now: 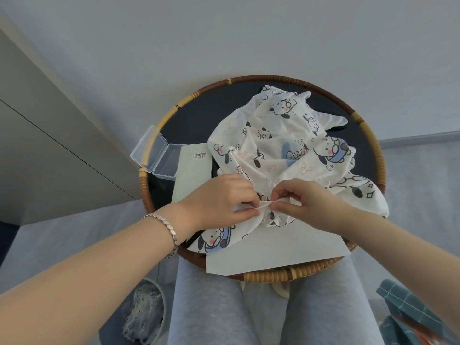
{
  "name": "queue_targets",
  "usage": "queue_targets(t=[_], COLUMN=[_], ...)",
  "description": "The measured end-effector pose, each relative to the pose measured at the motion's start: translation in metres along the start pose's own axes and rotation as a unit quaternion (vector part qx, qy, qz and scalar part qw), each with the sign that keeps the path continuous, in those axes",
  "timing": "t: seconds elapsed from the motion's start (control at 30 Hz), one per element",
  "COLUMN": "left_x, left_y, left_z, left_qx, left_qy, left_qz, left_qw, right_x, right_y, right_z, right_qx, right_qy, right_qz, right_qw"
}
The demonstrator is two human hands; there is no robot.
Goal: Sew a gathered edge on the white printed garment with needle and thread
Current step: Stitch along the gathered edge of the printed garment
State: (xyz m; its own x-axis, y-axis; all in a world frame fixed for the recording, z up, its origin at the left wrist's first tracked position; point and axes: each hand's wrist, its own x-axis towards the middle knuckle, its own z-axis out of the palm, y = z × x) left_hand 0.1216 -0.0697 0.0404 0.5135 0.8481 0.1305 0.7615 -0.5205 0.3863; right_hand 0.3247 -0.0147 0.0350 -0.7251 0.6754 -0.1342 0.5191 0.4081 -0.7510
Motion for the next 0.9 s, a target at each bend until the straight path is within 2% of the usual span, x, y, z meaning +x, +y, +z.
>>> queue_targets(t=[0.13,0.23,0.37,0.5,0.6,0.77,0.9], left_x=[-0.009,-0.009,-0.012,-0.016,-0.019,-0.027,-0.033], left_y=[0.0,0.0,0.0,-0.003,-0.002,-0.001,0.0], left_z=[0.001,0.002,-0.002,-0.011,-0.013,-0.007,-0.009], left_qx=[-0.025,-0.013,0.004,0.011,0.004,-0.02,-0.113], left_qy=[0.02,-0.02,-0.079,-0.066,-0.063,-0.121,-0.094], left_qz=[-0.057,-0.086,-0.102,-0.123,-0.1,-0.117,-0.198], left_qw=[0.998,0.996,0.992,0.99,0.993,0.986,0.969], right_x=[0.0,0.0,0.001,0.002,0.004,0.008,0.008], right_y=[-0.001,-0.003,-0.004,-0.006,-0.011,-0.015,-0.015], right_z=[0.002,0.003,0.003,0.004,0.008,0.014,0.014], right_qx=[0.0,0.0,0.0,0.026,0.041,0.086,0.098], right_qy=[0.009,0.009,0.004,0.019,0.02,0.042,0.048], right_qz=[0.003,0.003,0.008,0.006,0.008,0.044,0.049], right_qw=[1.0,1.0,1.0,0.999,0.999,0.994,0.993])
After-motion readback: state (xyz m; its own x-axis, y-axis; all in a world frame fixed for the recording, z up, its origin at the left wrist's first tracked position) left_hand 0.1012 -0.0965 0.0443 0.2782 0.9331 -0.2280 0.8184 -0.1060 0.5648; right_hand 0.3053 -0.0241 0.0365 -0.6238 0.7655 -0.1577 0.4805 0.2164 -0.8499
